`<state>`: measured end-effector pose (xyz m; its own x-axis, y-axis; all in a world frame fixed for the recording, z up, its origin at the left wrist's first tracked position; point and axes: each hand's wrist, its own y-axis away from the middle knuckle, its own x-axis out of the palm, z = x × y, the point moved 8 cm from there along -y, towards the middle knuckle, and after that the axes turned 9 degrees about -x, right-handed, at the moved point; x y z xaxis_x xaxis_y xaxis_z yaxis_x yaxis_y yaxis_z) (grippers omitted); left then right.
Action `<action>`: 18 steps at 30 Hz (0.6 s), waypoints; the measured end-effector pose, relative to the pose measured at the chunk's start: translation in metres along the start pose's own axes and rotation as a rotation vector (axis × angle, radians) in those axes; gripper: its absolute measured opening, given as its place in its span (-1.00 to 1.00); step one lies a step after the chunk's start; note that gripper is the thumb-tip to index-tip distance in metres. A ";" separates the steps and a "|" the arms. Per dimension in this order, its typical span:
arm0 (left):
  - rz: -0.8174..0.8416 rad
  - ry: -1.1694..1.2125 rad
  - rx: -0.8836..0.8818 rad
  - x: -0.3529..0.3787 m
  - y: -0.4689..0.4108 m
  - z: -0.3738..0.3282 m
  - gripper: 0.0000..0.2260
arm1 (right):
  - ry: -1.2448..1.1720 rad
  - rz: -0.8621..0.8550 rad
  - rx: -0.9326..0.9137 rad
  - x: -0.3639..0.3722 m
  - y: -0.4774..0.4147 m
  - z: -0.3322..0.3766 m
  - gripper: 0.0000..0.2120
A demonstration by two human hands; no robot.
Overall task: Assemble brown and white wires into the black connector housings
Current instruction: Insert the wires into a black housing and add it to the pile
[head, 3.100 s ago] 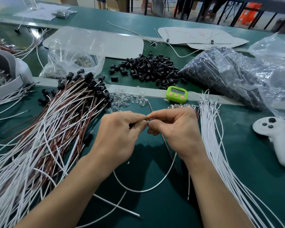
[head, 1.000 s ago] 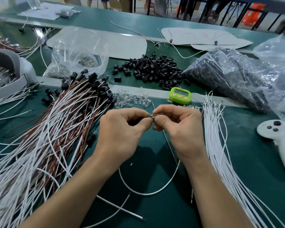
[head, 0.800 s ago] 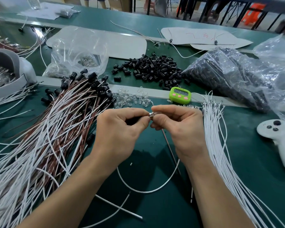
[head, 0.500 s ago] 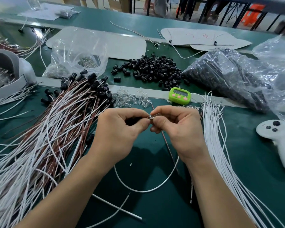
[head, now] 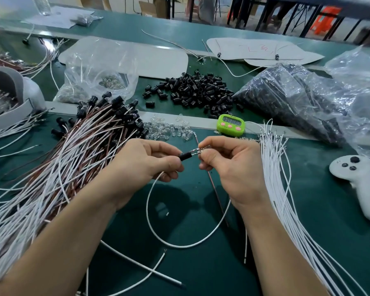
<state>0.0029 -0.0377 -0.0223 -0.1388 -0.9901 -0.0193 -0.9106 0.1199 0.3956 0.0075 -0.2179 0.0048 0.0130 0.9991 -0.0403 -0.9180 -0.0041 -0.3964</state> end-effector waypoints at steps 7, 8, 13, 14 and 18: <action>0.022 0.068 0.046 0.010 0.003 0.000 -0.90 | 0.017 0.034 -0.018 0.007 0.001 -0.002 -0.77; 0.022 0.074 0.051 0.010 0.003 0.000 -0.90 | 0.019 0.035 -0.021 0.006 0.001 -0.002 -0.79; 0.021 0.088 0.096 0.012 0.004 0.000 -0.89 | -0.013 0.038 -0.024 0.007 0.001 -0.002 -0.80; 0.018 0.092 0.105 0.013 0.004 0.000 -0.88 | -0.027 0.035 -0.025 0.007 0.001 -0.002 -0.80; 0.014 0.108 0.114 0.014 0.003 0.001 -0.88 | -0.056 0.028 -0.026 0.007 0.002 -0.001 -0.78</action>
<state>-0.0026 -0.0515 -0.0219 -0.1148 -0.9896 0.0865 -0.9481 0.1351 0.2878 0.0060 -0.2106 0.0029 -0.0350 0.9994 -0.0007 -0.9071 -0.0320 -0.4196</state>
